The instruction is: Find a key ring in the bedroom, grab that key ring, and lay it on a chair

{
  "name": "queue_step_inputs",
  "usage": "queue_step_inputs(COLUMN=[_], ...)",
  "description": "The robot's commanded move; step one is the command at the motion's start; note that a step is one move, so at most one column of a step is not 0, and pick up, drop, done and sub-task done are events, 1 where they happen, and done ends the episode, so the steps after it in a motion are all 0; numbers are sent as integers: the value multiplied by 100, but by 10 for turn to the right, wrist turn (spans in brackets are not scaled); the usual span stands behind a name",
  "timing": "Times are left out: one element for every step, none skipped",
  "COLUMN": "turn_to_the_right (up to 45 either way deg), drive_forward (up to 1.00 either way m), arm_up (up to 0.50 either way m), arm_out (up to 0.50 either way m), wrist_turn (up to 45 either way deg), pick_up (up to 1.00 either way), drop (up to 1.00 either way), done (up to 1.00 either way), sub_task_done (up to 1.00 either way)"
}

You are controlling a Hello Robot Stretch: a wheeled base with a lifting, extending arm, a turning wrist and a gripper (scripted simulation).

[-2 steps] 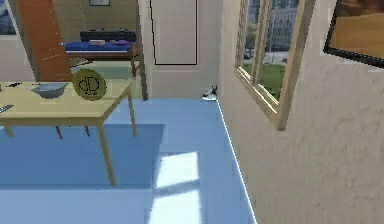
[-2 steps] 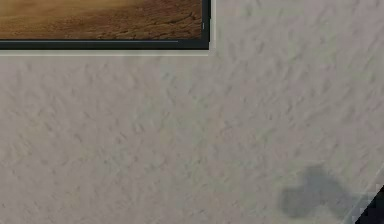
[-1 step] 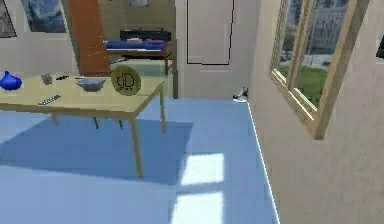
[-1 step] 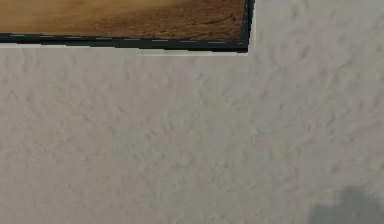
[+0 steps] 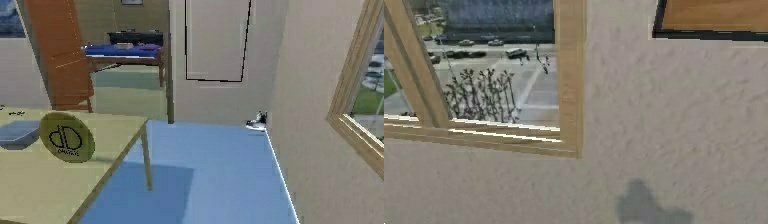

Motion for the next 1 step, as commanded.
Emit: queue_step_inputs(turn_to_the_right=[0], drive_forward=[100], arm_up=[0], arm_out=[0], wrist_turn=[0], pick_up=[0], drop=[0], done=[0], sub_task_done=[0])
